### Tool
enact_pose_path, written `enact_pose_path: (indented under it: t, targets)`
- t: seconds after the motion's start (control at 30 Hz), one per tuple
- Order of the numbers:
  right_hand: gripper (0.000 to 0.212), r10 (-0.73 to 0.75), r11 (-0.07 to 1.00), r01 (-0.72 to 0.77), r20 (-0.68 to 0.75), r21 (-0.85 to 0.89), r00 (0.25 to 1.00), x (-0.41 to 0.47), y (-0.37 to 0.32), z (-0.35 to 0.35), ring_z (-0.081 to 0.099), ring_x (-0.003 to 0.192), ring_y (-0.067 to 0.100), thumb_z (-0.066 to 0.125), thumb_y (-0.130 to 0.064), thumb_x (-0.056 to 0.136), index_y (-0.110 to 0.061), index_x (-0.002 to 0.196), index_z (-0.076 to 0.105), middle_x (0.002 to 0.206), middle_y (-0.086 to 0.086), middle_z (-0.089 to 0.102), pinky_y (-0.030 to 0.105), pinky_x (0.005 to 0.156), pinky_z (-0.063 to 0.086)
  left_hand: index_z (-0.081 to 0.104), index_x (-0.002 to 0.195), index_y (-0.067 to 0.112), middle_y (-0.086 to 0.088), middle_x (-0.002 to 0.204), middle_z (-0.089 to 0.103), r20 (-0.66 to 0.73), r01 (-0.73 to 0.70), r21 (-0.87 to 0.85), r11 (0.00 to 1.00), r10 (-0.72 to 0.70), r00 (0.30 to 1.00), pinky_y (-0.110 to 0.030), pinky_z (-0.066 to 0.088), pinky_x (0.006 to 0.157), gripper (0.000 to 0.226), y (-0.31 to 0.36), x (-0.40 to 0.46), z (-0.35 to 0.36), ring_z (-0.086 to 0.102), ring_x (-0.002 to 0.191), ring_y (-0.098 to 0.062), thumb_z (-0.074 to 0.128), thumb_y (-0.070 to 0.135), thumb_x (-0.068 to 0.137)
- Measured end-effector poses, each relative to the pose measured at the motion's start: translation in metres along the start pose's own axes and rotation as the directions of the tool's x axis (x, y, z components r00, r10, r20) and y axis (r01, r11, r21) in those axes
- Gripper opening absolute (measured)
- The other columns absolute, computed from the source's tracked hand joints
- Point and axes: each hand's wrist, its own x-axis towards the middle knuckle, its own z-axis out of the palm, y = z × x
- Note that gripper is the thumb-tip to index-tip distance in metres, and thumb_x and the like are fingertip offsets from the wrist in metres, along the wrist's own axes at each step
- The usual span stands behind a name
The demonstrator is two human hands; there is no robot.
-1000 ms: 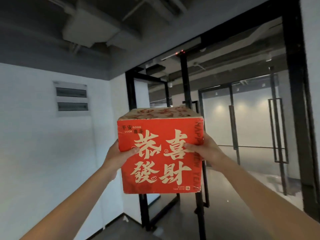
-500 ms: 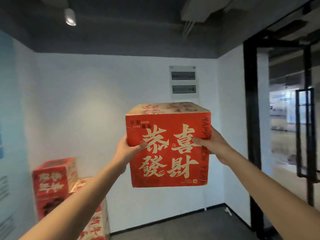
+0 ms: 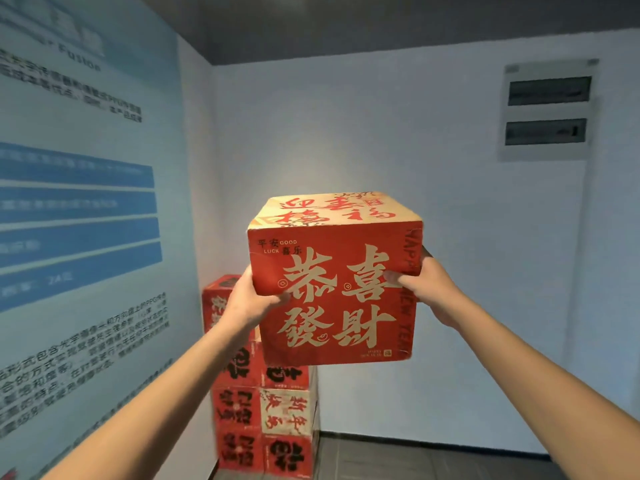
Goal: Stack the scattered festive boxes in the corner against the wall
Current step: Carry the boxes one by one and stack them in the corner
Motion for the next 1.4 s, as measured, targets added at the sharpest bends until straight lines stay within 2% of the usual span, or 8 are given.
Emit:
enact_pose_path:
  t: [0.1, 0.23, 0.53, 0.77, 1.0, 1.1, 1.2, 1.4]
  targets:
    - [0.037, -0.031, 1.000, 0.031, 0.048, 0.006, 0.998, 0.052, 0.031, 0.028, 0.068, 0.103, 0.017, 0.075, -0.034, 0.087, -0.034, 0.120, 0.058, 0.113, -0.008, 0.071, 0.049, 0.088, 0.058, 0.050, 0.133, 0.027, 0.003, 0.118, 0.068, -0.039, 0.014, 0.025, 1.000, -0.013, 0.999, -0.050, 0.058, 0.087, 0.065, -0.036, 0.041, -0.004, 0.067, 0.107, -0.019, 0.082, 0.012, 0.079]
    - [0.027, -0.070, 0.997, 0.068, 0.107, 0.023, 0.992, 0.127, 0.079, 0.053, 0.068, 0.104, 0.016, 0.074, -0.034, 0.088, -0.043, 0.107, 0.057, 0.113, -0.009, 0.070, 0.048, 0.089, 0.058, 0.048, 0.136, 0.026, 0.000, 0.123, 0.065, -0.097, 0.047, 0.053, 0.997, -0.042, 0.994, -0.052, 0.056, 0.091, 0.062, -0.081, 0.104, 0.008, 0.065, 0.110, -0.021, 0.074, 0.004, 0.084]
    - [0.056, -0.032, 0.996, 0.020, 0.154, 0.083, 0.988, 0.326, 0.185, 0.070, 0.064, 0.107, 0.014, 0.076, -0.044, 0.082, -0.037, 0.128, 0.046, 0.120, -0.011, 0.063, 0.040, 0.088, 0.058, 0.051, 0.132, 0.028, 0.008, 0.120, 0.067, -0.183, 0.119, 0.059, 0.991, -0.107, 0.977, -0.052, 0.054, 0.094, 0.053, -0.155, 0.279, 0.074, 0.065, 0.110, -0.016, 0.074, 0.013, 0.086]
    - [0.060, 0.022, 0.979, -0.064, 0.210, 0.193, 0.978, 0.446, 0.264, 0.108, 0.066, 0.105, 0.015, 0.079, -0.033, 0.082, -0.036, 0.134, 0.047, 0.120, -0.010, 0.066, 0.045, 0.088, 0.058, 0.047, 0.137, 0.029, 0.007, 0.123, 0.065, -0.251, 0.172, 0.000, 0.985, -0.166, 0.954, -0.049, 0.055, 0.094, 0.060, -0.224, 0.384, 0.102, 0.064, 0.111, -0.016, 0.072, 0.008, 0.087]
    - [0.058, 0.064, 0.972, -0.113, 0.232, 0.206, 0.971, 0.529, 0.342, 0.173, 0.068, 0.100, 0.013, 0.079, -0.020, 0.083, -0.032, 0.132, 0.049, 0.115, -0.010, 0.069, 0.037, 0.082, 0.059, 0.044, 0.141, 0.028, 0.009, 0.123, 0.063, -0.270, 0.236, 0.060, 0.970, -0.212, 0.939, -0.047, 0.051, 0.098, 0.066, -0.311, 0.479, 0.095, 0.060, 0.117, -0.017, 0.073, 0.004, 0.086]
    - [0.051, 0.070, 0.983, -0.105, 0.225, 0.150, 0.972, 0.561, 0.373, 0.201, 0.068, 0.100, 0.014, 0.077, -0.020, 0.085, -0.032, 0.128, 0.052, 0.112, -0.011, 0.069, 0.036, 0.080, 0.059, 0.044, 0.142, 0.025, 0.007, 0.122, 0.063, -0.246, 0.233, 0.098, 0.968, -0.203, 0.948, -0.039, 0.054, 0.092, 0.069, -0.355, 0.520, 0.088, 0.061, 0.114, -0.015, 0.074, 0.002, 0.084]
    - [0.037, 0.093, 0.991, -0.112, 0.222, 0.072, 0.971, 0.594, 0.414, 0.234, 0.069, 0.100, 0.016, 0.074, -0.022, 0.087, -0.033, 0.119, 0.058, 0.110, -0.009, 0.071, 0.044, 0.086, 0.059, 0.045, 0.141, 0.022, 0.005, 0.122, 0.063, -0.198, 0.217, 0.141, 0.966, -0.187, 0.962, -0.029, 0.056, 0.087, 0.068, -0.411, 0.563, 0.078, 0.062, 0.109, -0.012, 0.074, 0.002, 0.084]
    - [0.033, 0.163, 0.983, -0.176, 0.190, 0.050, 0.968, 0.629, 0.471, 0.306, 0.071, 0.098, 0.012, 0.073, -0.017, 0.087, -0.045, 0.102, 0.064, 0.105, -0.011, 0.073, 0.044, 0.086, 0.060, 0.042, 0.143, 0.027, 0.006, 0.127, 0.062, -0.161, 0.269, 0.200, 0.942, -0.239, 0.958, -0.045, 0.050, 0.103, 0.070, -0.513, 0.624, 0.055, 0.060, 0.117, -0.017, 0.076, 0.011, 0.083]
